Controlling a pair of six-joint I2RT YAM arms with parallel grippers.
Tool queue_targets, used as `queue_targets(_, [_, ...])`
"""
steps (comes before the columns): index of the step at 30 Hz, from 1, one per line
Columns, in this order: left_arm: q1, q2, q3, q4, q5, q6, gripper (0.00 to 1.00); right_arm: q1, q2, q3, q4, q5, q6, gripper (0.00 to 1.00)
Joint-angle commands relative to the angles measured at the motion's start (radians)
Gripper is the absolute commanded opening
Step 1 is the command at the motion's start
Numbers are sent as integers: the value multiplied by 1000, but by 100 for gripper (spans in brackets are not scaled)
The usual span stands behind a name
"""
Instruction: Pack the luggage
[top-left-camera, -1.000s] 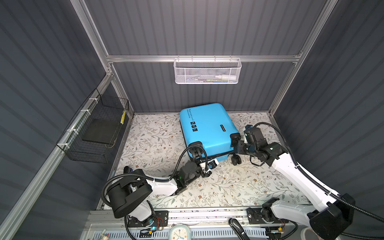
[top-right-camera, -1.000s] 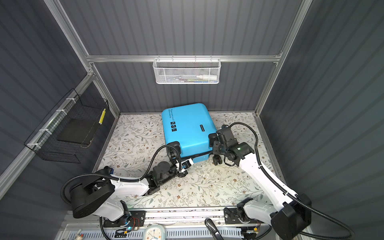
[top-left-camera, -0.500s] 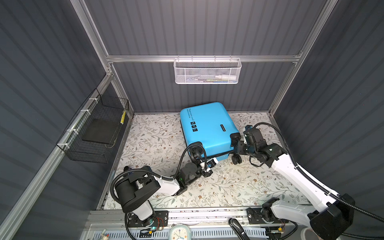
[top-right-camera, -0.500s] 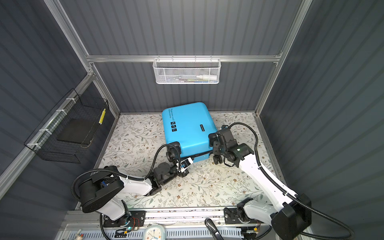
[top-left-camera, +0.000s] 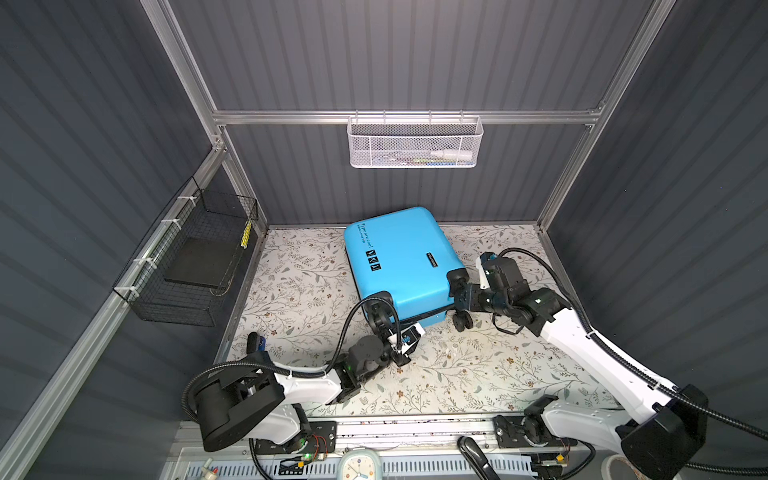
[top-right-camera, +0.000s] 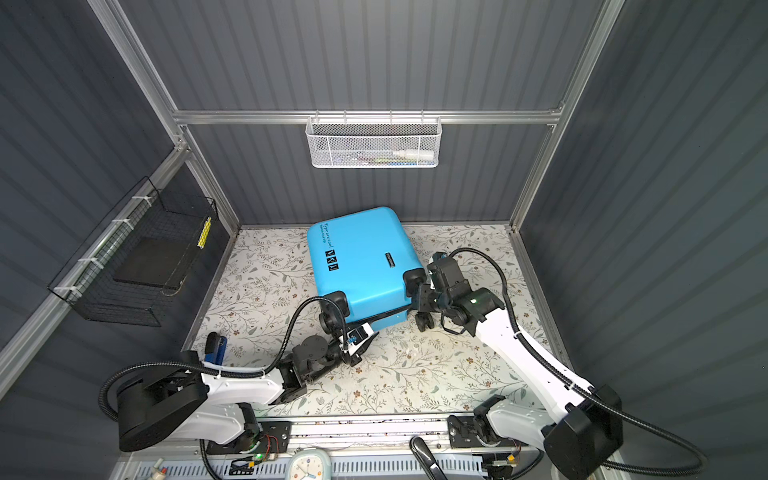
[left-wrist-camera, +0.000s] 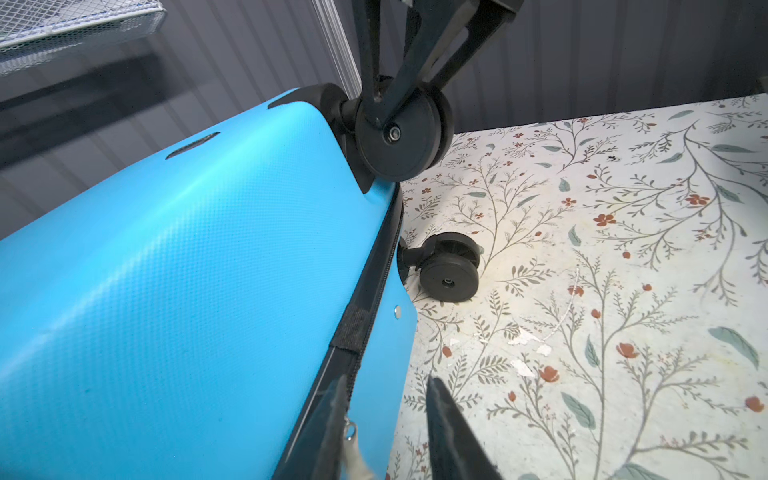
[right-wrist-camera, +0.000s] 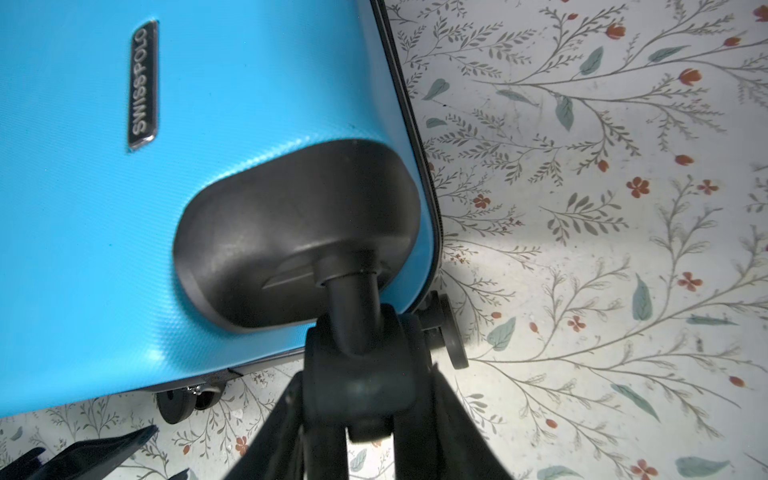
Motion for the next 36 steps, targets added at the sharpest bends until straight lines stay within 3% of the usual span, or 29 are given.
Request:
queue_targets(1, [-49,-74,16,46,61,53,38,42,35,-24,61,-154,86,0])
queue_targets(5, [-49,-182,60,-79,51,-72,41,42,36,-36,72,-149,93,0])
queue_targets(10, [-49,-290,268,-459,67,-277,46,40,49,-50,86,-139,95,0])
queue_targets(12, [-49,-318,301,-481,74,-333,46,38,53,-59,95,-138,97,0])
queue_targets(16, [-49,-320,431,-639,54,-413,52,35,61,-75,114,-145,102,0])
queue_targets(18, [-49,-311,457,-668,59,-442,65,34,60,-86,122,-145,105,0])
queue_targets(21, [-49,-288,501,-792,53,-486,68,30,65,-89,132,-148,108,0])
queue_targets(26, [-49,-286,352,-805,84,-609,70,29,71,-80,131,-148,104,0])
queue_targets(32, [-49,-342,87,-704,-20,-714,71,28,54,-102,131,-139,102,0])
queue_targets(36, [-49,-379,26,-686,-89,-722,72,25,50,-118,132,-130,103,0])
